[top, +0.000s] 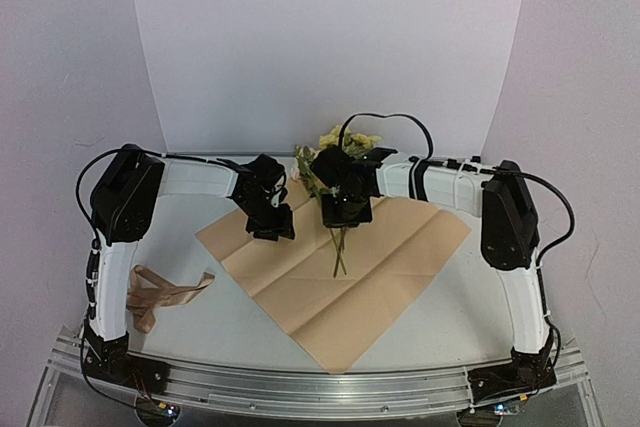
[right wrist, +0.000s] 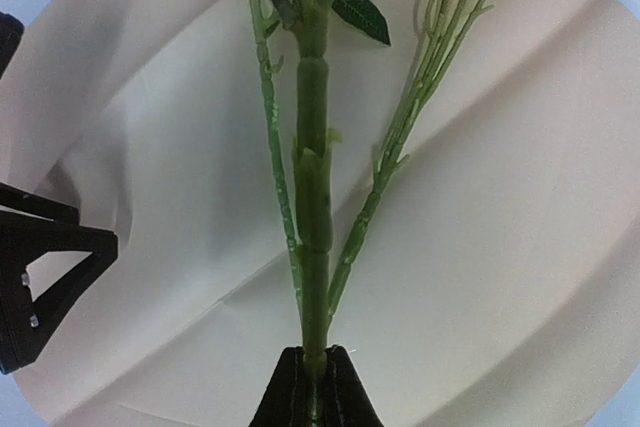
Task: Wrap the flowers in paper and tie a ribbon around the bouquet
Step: Place the fake flower on the flattened wrapping paper.
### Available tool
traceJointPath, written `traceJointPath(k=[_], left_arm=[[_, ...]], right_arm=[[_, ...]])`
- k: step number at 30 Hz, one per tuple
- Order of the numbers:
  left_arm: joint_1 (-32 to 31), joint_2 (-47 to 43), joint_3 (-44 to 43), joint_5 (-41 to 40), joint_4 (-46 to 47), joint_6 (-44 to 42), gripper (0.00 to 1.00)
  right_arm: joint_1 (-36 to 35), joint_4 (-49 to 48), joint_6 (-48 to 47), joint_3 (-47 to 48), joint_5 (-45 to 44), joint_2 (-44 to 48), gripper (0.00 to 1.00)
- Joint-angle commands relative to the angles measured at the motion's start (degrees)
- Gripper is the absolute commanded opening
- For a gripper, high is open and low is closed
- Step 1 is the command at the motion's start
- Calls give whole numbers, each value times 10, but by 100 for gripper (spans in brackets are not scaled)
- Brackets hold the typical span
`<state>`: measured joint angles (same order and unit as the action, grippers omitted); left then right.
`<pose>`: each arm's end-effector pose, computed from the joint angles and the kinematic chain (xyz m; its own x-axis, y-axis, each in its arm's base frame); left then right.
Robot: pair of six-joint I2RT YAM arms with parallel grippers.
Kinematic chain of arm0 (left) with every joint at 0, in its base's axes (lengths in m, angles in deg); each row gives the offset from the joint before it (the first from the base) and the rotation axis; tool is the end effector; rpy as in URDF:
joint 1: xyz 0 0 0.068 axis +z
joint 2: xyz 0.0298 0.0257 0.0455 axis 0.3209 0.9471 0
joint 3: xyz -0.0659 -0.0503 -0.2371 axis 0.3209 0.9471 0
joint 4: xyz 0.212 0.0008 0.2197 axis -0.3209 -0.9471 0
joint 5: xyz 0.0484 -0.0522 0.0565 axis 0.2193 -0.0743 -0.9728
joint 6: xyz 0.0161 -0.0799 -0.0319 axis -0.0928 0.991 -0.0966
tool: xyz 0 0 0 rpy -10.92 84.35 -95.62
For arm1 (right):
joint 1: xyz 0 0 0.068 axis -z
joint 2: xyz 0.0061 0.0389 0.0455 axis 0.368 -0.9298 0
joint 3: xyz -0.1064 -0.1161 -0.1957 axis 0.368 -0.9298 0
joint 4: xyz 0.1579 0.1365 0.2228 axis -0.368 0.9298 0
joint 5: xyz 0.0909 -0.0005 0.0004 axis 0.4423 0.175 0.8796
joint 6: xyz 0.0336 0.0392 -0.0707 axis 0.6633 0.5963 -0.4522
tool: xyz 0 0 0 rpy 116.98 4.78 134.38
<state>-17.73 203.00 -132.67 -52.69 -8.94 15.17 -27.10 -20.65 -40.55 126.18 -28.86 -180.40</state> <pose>0.3847 -0.3052 0.0622 -0.9559 0.1282 -0.2641 0.2232 0.9017 -0.3704 0.3605 0.3882 0.1460 -0.8655 -0.1407 -0.4807 -0.2294 0.9645 0.1307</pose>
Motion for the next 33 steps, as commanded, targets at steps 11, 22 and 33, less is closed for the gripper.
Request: traceJointPath(k=[11,22,33], left_arm=[[7,18,-12,-1,-18,-3,47],[6,21,-14,1,-16,-2,47],[7,9,-10,8,-8,1,48]], right_arm=[[-17,-33,62,-26,28,-18,0],[-24,-33,72,-34,44,-32,7],[-24,-34,55,-59,44,25,54]])
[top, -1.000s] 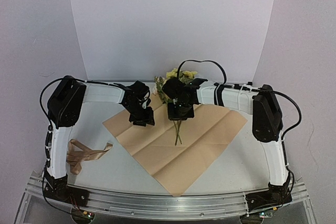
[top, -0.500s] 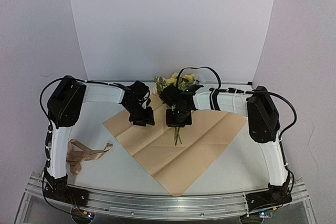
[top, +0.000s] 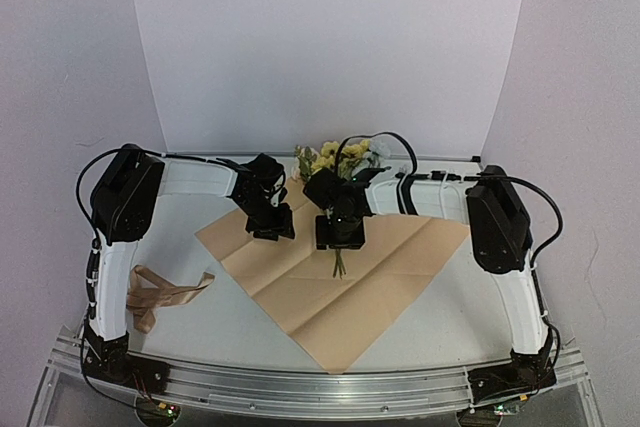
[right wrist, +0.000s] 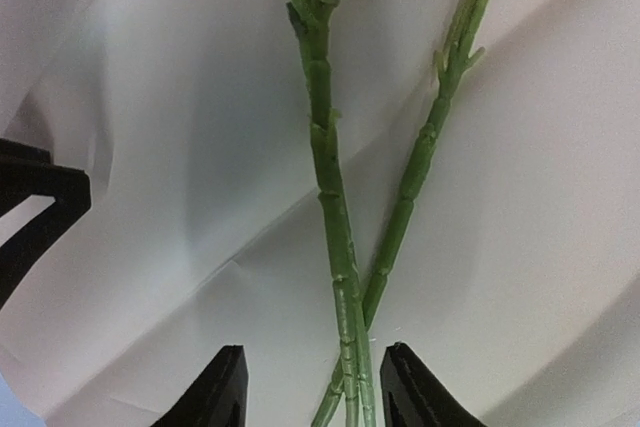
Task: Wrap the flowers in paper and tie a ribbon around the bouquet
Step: Place the fake flower on the flattened wrapping paper, then pick up the bottom corner of the flattened wrapping paper from the center of the board.
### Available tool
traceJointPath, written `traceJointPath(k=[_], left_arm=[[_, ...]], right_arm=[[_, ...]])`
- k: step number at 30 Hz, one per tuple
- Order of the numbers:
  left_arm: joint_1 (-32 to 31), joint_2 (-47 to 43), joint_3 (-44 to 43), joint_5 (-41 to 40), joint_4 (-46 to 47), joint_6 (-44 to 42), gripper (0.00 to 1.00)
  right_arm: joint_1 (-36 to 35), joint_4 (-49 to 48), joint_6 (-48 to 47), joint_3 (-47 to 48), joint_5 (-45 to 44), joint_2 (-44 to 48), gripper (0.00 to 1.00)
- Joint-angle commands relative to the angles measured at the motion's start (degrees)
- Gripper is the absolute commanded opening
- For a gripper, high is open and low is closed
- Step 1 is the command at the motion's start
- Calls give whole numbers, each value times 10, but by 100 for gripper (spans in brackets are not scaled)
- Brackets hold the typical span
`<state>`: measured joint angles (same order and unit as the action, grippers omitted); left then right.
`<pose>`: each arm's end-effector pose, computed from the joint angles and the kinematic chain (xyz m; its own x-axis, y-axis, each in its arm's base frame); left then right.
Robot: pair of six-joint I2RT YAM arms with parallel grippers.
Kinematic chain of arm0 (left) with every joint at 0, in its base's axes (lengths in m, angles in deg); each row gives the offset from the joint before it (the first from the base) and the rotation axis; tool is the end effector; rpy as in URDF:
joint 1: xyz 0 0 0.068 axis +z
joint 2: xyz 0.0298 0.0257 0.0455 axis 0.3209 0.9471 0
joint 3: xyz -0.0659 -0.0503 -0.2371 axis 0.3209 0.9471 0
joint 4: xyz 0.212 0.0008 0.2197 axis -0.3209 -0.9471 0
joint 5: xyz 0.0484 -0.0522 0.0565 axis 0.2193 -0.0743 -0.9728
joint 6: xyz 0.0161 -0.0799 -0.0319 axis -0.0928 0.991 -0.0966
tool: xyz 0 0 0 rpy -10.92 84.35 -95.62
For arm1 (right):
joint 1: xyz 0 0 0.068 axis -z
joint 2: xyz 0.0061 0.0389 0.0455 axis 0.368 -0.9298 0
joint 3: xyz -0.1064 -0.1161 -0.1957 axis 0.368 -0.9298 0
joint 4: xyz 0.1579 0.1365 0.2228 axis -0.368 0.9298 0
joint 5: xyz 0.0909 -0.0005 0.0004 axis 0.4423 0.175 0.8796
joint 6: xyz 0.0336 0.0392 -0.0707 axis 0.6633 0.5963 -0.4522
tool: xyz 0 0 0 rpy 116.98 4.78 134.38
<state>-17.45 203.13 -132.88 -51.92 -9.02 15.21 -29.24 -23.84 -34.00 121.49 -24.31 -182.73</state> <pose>0.3860 -0.3044 0.0625 -0.9579 0.1255 -0.2582 0.2204 0.8979 -0.3810 0.3368 0.4001 0.0988 -0.9223 -0.0973 -0.3739 -0.1807 0.9640 0.1950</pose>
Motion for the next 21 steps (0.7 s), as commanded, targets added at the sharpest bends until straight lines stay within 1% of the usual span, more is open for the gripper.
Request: traceJointPath(k=[1,4,8,12,16,18,21], left_arm=[[4,4,-7,1,-4,2,48],[4,-7,-8,5,1,5,48],[4,-38,-3,9,13,13,50],[2,-88,17,13,30,30,53],[2,-163,85,-2,57,62,57],[2,-213,138,-9,76,90,59],[1,-291,229,-20,105,150,60]], right_arm=[[-3,-2,-11,-18,0,63,57],[-3,-7,-7,-55,4,112,65],[-3,-43,17,-158,16,202,78],[-2,-89,61,-271,35,297,87],[-2,-133,98,-374,53,374,89],[-3,-154,115,-416,60,408,88],[-3,-194,144,-496,94,454,86]])
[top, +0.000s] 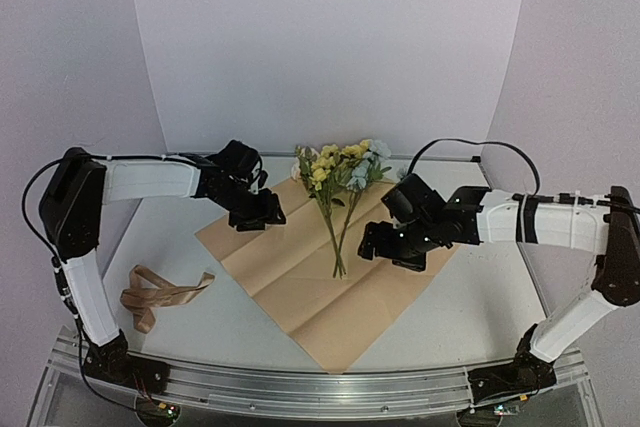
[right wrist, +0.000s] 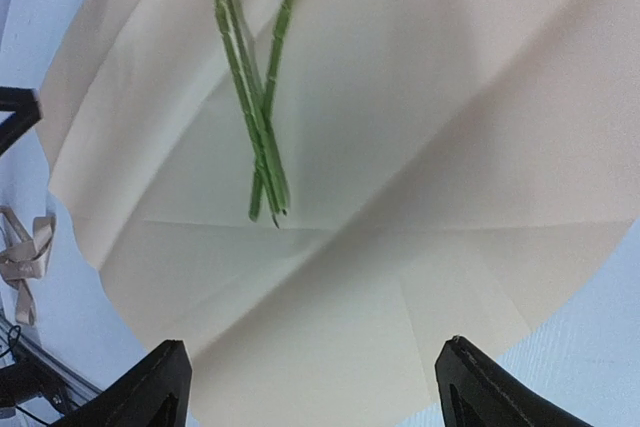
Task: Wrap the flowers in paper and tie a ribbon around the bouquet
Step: Pick up the bottom corner of the flattened wrapping paper from the center of the board.
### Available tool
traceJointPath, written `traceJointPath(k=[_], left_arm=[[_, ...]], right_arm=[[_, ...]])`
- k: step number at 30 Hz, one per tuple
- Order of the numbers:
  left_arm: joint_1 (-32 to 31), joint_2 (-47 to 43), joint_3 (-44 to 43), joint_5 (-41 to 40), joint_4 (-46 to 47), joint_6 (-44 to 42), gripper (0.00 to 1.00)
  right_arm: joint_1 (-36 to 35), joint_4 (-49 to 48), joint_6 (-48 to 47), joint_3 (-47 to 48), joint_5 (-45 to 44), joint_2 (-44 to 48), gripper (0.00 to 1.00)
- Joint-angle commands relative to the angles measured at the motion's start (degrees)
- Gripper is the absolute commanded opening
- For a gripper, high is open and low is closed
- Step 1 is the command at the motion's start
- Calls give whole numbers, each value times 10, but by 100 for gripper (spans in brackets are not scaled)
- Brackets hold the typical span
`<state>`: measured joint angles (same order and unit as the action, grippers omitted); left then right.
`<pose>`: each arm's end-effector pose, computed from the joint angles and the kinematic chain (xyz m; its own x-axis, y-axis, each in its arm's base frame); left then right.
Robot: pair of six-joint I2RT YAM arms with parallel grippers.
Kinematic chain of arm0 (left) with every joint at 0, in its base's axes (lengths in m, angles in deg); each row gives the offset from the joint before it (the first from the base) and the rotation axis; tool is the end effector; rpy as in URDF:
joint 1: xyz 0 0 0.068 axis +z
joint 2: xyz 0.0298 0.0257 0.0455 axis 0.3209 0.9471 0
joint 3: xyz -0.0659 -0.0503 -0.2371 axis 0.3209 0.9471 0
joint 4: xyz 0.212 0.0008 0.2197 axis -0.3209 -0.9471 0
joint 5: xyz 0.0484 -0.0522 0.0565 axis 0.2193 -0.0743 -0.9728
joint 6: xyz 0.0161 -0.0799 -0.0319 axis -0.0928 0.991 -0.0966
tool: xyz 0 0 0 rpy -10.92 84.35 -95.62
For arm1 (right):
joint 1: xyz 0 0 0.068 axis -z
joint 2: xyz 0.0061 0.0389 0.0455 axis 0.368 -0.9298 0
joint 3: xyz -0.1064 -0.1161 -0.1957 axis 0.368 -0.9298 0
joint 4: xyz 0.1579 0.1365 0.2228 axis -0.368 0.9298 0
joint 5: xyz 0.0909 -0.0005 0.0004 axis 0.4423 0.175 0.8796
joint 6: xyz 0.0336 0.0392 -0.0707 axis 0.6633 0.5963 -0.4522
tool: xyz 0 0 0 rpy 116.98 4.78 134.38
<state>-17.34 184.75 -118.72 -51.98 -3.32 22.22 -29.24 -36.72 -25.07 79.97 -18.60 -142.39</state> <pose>0.3545 -0.2803 0.1281 -0.9386 -0.0155 -0.3446 0.1623 0.8616 -0.4809 0.2471 0.3022 0.1607 -0.9202 0.0840 -0.3822 -0.1036 0.8896 0.4448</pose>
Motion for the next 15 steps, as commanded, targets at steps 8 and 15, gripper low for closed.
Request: traceJointPath(k=[8,15], left_arm=[[-76,-291,346,-63,129,273,65],[-203,-320,462,-112,261,461,68]], right_arm=[[-7,-157,152,-268,56,194,89],[-16,-178,186,-332,43,250,91]])
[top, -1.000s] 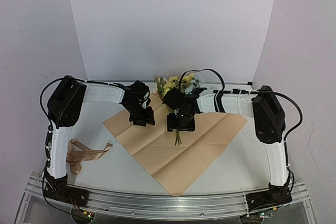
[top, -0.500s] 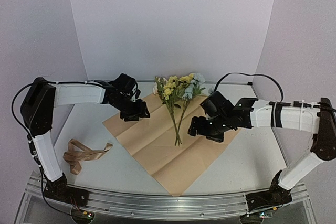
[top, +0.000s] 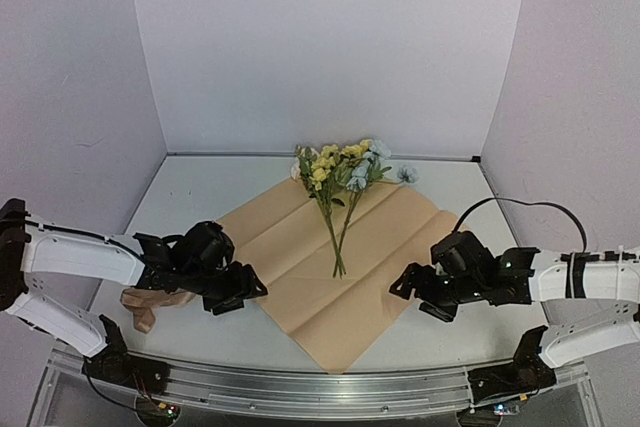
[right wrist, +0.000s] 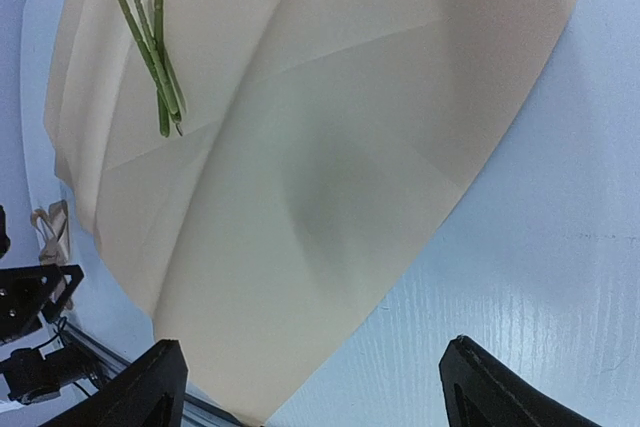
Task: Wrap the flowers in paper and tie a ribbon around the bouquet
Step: Pick up the bottom corner of the flattened wrapping paper from the center of the board.
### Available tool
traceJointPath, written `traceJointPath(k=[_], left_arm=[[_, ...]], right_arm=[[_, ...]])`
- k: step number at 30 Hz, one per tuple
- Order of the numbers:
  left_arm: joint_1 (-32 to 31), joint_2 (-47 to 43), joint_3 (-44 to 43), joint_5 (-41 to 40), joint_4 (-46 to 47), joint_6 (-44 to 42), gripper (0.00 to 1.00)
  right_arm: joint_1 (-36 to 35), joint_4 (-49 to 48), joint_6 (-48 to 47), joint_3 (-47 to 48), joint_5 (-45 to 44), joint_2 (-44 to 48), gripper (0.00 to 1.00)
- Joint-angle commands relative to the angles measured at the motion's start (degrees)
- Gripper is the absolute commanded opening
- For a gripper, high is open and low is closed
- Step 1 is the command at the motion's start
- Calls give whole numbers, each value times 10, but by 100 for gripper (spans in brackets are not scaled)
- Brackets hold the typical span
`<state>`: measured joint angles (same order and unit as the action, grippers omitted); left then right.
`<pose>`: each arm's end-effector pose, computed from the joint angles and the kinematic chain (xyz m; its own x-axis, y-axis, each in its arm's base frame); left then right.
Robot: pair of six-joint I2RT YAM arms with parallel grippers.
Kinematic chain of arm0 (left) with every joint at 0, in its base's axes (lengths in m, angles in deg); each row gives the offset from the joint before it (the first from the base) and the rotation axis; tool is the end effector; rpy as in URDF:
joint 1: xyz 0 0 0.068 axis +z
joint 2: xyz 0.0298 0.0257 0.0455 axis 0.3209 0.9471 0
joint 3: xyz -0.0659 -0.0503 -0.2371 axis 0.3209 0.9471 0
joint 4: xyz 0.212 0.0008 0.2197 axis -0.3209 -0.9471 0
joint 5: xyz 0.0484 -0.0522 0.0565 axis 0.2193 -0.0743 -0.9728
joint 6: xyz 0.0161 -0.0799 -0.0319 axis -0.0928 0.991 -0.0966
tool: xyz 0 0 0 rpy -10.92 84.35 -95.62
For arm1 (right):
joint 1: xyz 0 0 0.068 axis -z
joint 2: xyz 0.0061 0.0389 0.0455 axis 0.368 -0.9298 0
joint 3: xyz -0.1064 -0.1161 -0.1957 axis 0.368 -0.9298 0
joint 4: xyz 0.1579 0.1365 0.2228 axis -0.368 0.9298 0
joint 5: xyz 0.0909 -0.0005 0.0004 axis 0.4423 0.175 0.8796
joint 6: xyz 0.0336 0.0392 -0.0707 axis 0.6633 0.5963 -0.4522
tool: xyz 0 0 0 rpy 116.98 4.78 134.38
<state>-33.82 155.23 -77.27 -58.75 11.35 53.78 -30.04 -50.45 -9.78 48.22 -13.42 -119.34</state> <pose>0.1814 -0.2513 0.0769 -0.9545 -0.2584 -0.1488 -0.1250 0.7998 -0.5872 0.1766 0.2333 0.1042 -0.9359 0.2771 -0.2177 0.0862 0.7791 0.6210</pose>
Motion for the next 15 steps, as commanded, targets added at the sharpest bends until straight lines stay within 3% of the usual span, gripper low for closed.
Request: traceJointPath(k=[1,10,15], left_arm=[[-55,-21,58,-52,136,171,68],[-175,47,104,-92,308,391,66],[-239,91,62,-111,284,454,66]], right_arm=[[-10,-41,34,-17,-12,22,91],[-10,-42,25,-18,-30,39,91],[-10,-42,15,-4,-39,41,91]])
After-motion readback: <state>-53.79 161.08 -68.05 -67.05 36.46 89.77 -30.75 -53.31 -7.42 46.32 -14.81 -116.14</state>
